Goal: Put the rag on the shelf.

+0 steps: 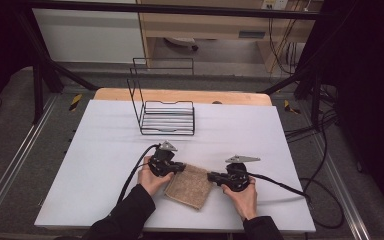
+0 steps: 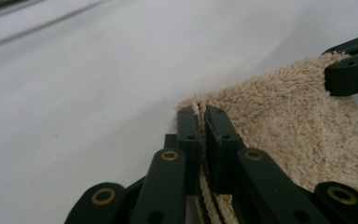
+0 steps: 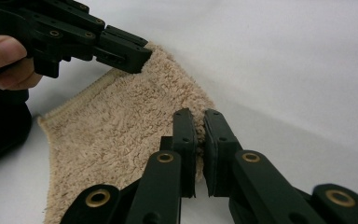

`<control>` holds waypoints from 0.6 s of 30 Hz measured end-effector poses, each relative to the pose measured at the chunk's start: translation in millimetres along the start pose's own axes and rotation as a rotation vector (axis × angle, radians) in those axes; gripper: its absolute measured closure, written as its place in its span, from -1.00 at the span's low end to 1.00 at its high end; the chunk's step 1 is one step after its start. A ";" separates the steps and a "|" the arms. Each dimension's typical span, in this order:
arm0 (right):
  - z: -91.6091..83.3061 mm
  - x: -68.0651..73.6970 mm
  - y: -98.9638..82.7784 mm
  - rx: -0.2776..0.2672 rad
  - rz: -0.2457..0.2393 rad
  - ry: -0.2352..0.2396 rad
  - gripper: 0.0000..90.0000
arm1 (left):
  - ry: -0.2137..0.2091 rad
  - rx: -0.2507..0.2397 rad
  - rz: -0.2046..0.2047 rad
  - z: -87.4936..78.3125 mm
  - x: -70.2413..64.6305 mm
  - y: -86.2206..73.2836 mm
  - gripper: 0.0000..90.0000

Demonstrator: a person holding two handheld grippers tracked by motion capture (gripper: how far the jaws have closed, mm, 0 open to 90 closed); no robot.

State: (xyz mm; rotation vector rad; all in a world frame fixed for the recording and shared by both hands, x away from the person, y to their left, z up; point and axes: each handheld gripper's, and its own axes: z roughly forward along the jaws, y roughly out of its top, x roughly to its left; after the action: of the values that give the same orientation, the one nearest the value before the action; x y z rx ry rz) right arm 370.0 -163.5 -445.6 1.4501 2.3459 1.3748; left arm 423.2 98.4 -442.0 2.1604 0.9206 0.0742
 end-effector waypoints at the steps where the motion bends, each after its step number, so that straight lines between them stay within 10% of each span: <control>1: -0.7 0.1 0.5 -0.008 -0.005 0.003 0.89 | -0.003 -0.018 -0.002 -4.3 -0.1 0.9 0.88; 18: -13.4 11.0 10.3 -0.106 -0.116 0.039 0.89 | 0.019 -0.125 0.044 -34.9 -8.5 1.6 0.88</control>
State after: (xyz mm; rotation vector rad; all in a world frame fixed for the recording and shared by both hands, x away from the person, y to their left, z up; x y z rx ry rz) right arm 364.7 -162.4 -426.1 1.2500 2.3003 1.4842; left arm 406.4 114.4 -414.6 2.0676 0.8564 0.1696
